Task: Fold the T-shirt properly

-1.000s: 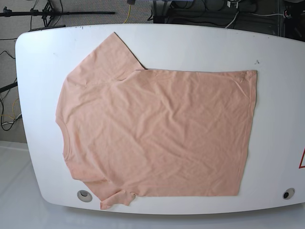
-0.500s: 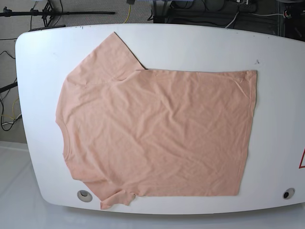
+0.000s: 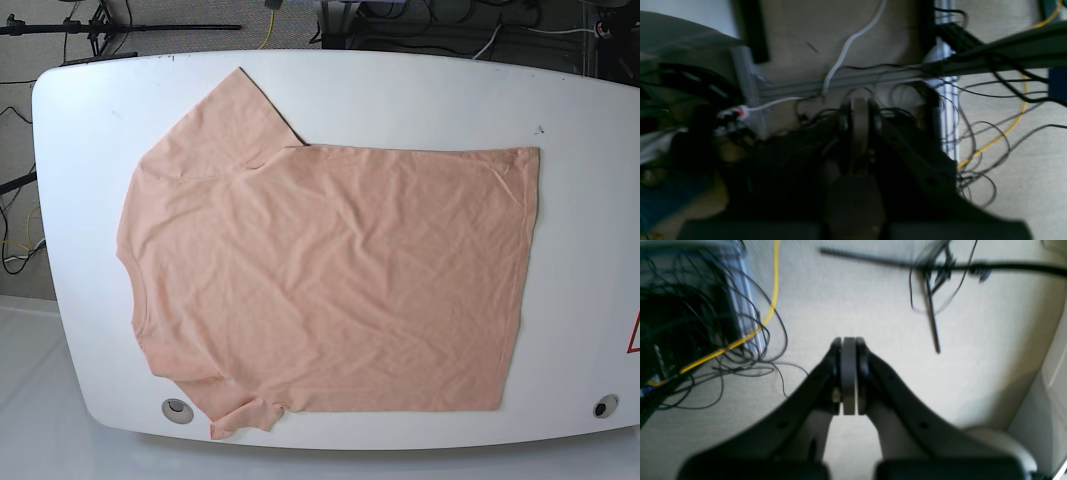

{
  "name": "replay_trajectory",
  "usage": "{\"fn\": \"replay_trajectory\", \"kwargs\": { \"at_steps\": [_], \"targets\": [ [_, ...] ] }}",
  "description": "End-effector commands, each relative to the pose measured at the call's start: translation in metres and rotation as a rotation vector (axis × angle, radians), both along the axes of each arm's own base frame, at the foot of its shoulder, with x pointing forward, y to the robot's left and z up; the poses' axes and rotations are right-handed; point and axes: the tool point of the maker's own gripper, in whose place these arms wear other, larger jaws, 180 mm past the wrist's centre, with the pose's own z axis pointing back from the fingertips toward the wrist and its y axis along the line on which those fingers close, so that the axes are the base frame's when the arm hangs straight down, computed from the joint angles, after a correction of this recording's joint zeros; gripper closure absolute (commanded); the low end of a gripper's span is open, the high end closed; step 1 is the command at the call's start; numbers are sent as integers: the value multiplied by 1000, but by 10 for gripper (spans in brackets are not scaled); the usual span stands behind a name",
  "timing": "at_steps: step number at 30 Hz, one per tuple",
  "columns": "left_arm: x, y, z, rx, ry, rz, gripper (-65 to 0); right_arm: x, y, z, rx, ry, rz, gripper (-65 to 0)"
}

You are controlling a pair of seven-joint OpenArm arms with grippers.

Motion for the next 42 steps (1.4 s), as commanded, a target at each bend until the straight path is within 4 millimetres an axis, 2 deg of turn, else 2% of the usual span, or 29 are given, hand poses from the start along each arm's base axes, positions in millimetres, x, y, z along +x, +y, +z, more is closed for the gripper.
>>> {"fn": "replay_trajectory", "kwargs": {
  "at_steps": [1, 3, 9, 17, 25, 27, 35, 37, 42],
  "targets": [
    [5, 4, 17, 7, -45, -16, 0, 4, -3, 15, -12, -31, 17, 0],
    [21, 1, 40, 8, -112, -50, 0, 21, -2, 36, -5, -93, 35, -2],
    [35, 1, 60, 14, -174, -73, 0, 42, 5, 59, 9, -164, 57, -3],
    [63, 4, 92, 25, -287, -88, 0, 71, 19, 90, 30, -254, 100, -2],
    [91, 1, 128, 9, -371, -132, 0, 115, 12, 130, -9, -381, 131, -2],
    [91, 0, 134, 21, -344, -163, 0, 130, 10, 143, -32, -413, 151, -2],
    [112, -19, 153, 6, -347, -228, 0, 169, 5, 184, -91, -507, 181, 0],
    [128, -42, 171, -28, -398, -268, 0, 189, 4, 204, -121, -560, 199, 0],
    [140, -48, 180, -45, -440, -279, 0, 200, 2, 210, -119, -596, 205, 0]
  ]
}}
